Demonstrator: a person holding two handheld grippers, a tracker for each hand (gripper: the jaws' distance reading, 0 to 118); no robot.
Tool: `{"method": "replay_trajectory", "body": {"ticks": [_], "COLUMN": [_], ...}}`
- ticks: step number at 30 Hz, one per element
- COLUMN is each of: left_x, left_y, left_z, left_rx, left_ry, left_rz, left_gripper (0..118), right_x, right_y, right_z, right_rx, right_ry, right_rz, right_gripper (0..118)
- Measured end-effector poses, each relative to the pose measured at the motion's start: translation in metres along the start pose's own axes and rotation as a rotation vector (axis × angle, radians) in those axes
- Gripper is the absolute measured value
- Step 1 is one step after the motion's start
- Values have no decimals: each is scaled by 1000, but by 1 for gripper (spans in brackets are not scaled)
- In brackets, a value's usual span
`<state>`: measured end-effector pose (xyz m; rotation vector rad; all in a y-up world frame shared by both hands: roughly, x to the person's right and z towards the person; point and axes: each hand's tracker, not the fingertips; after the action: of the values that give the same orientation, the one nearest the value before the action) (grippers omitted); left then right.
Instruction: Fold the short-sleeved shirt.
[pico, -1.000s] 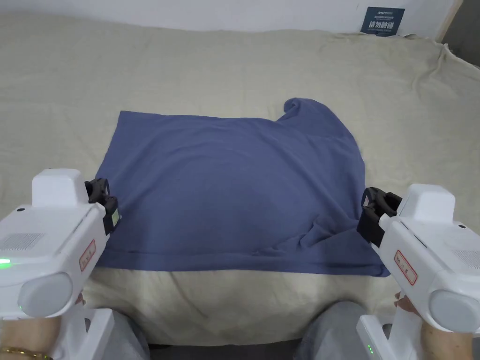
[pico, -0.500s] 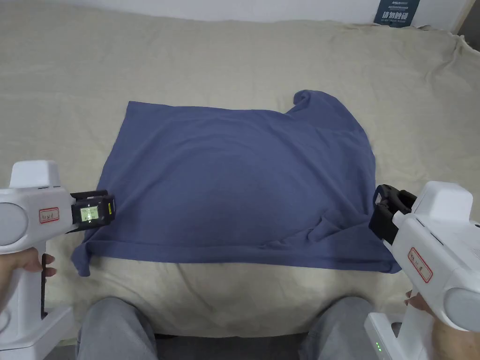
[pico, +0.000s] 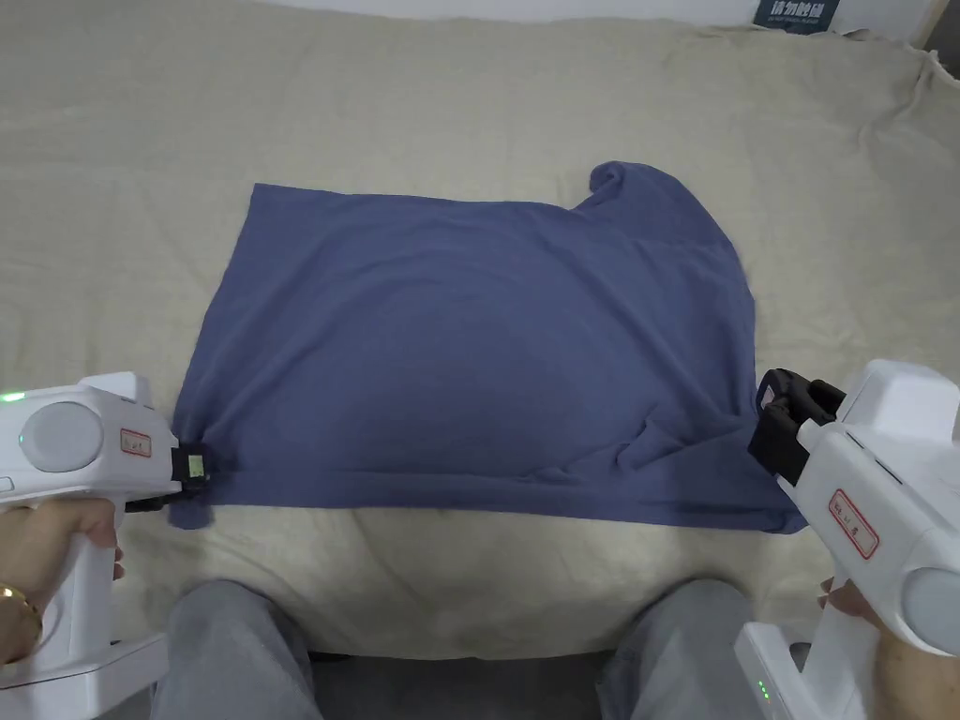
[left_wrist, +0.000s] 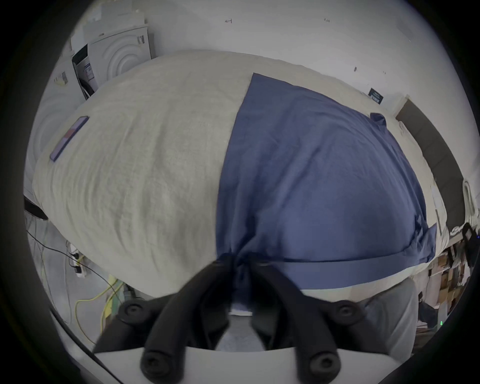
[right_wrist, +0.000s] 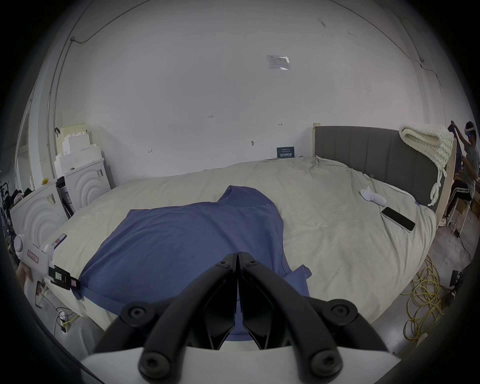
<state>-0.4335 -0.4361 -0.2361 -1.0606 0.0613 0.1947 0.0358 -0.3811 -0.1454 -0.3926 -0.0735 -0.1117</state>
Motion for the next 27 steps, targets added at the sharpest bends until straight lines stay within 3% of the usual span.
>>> {"method": "replay_trajectory", "body": {"ticks": [3, 16, 18, 19, 20, 21, 22, 23, 27], "left_x": [6, 12, 13, 14, 14, 14, 15, 15, 16], "left_y": [-3, -3, -2, -2, -1, 0, 1, 1, 3], "left_z": [-5, 42, 47, 49, 50, 51, 52, 53, 55], "left_rx": [-10, 193, 214, 221, 229, 233, 238, 242, 252], "left_ry": [15, -12, -22, -31, -38, -41, -42, -42, -45], "left_rz": [-34, 2, 10, 19, 25, 28, 30, 30, 35], "left_gripper": [0, 0, 0, 0, 0, 0, 0, 0, 0], "right_x": [1, 23, 28, 31, 35, 40, 43, 47, 60], "right_y": [-2, 10, 17, 19, 20, 22, 23, 22, 15], "right_z": [-1, -3, -10, -14, -20, -26, -33, -38, -52], "right_rx": [-10, -60, -150, -189, -221, -275, -337, -377, -486], "right_ry": [-8, -36, -60, -66, -80, -79, -77, -79, -82], "right_rz": [-16, -53, -67, -73, -76, -84, -91, -98, -94], "right_gripper": [1, 2, 18, 42, 42, 51, 72, 102, 106]}}
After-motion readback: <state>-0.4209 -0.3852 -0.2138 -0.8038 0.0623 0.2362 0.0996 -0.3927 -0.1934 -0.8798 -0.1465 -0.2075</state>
